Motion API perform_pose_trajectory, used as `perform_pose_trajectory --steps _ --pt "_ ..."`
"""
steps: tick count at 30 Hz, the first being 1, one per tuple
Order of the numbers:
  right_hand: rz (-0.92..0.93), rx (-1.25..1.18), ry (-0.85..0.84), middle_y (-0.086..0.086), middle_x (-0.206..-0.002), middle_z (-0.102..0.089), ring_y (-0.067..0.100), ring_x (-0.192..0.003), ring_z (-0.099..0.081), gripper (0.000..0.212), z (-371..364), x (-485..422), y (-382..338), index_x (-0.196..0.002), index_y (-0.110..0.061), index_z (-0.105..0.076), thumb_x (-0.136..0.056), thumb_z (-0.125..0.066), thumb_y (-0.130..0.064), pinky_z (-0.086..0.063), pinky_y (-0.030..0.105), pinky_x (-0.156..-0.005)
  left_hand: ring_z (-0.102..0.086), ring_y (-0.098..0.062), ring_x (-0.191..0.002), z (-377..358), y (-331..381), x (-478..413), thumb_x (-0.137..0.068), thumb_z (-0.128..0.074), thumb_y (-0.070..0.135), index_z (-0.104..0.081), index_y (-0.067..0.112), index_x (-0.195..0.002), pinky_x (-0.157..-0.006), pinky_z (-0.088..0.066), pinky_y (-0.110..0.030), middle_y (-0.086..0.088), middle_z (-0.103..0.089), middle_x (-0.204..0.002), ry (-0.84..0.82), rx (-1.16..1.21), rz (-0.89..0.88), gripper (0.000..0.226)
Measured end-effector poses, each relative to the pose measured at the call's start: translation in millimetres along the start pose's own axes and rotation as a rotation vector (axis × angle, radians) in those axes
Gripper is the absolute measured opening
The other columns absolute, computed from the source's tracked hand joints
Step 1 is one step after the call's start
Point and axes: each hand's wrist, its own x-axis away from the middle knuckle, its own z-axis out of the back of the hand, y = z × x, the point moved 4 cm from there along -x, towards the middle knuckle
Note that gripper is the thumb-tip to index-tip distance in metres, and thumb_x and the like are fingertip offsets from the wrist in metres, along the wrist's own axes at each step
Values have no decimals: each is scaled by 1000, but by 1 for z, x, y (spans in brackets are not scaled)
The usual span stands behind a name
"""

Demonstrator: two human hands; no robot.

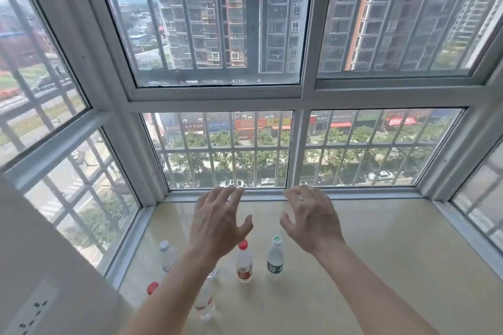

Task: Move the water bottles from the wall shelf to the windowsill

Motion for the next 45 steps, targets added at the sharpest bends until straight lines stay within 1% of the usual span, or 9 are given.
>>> perform_pose_trajectory --steps 6,12,15,23,25,27,31,39,45 --pt "-103 68 99 -1 -108 -67 26 -100 -64 38 31 15 9 -111 -22 -68 -77 -65 -39 -52 39 -90 -56 -23 -118 3 21 -15 -82 -37 63 -54 23 -134 -103 -44 -43 2 -63 -129 5 49 -126 67" --pt "-346 146 125 2 -114 -67 27 -106 -63 45 56 69 42 -118 -22 -67 -78 -62 -40 -53 41 -93 -56 -21 -118 -2 73 -29 -83 -40 62 -54 26 -133 -102 -42 -41 4 -62 -128 -22 140 -350 63" --pt "-485 187 132 1 -115 -66 26 -109 -62 45 70 113 58 -119 -23 -66 -77 -59 -39 -52 41 -95 -53 -20 -121 -12 111 -25 -84 -42 63 -50 27 -136 -103 -40 -40 7 -60 -130 -62 209 -484 64" --pt "-889 361 178 6 -107 -67 30 -102 -65 50 119 273 95 -116 -14 -70 -77 -54 -42 -52 43 -95 -58 -25 -117 -16 250 31 -78 -43 60 -59 23 -127 -94 -44 -43 4 -64 -124 -145 399 -834 64" --pt "-974 376 140 8 -116 -65 31 -112 -60 56 132 312 101 -124 -14 -66 -83 -45 -46 -46 45 -103 -57 -25 -118 -12 286 51 -79 -43 60 -58 22 -129 -95 -43 -43 3 -64 -126 -151 439 -927 64" --pt "-1043 403 125 5 -125 -63 27 -121 -55 55 145 348 107 -130 -17 -63 -86 -46 -46 -42 45 -108 -55 -26 -120 -9 320 70 -80 -44 59 -57 21 -131 -96 -42 -43 1 -63 -128 -162 473 -1010 64" --pt "-1126 454 231 4 -113 -67 27 -110 -62 42 163 405 114 -119 -15 -69 -80 -67 -32 -50 43 -96 -53 -26 -123 -8 381 108 -80 -41 57 -54 21 -132 -98 -42 -43 1 -61 -131 -198 486 -1137 65" --pt "-1204 520 325 4 -108 -66 28 -105 -62 39 182 485 175 -114 -15 -69 -78 -68 -29 -51 45 -92 -55 -26 -119 -15 500 152 -80 -51 52 -53 23 -132 -97 -43 -42 2 -62 -129 -185 539 -1301 59" --pt "-1286 498 340 4 -109 -67 29 -105 -63 41 199 549 284 -116 -15 -69 -77 -68 -30 -51 44 -92 -56 -24 -114 -36 629 175 -80 -50 53 -54 25 -123 -94 -44 -40 7 -61 -124 -202 516 -1350 51"
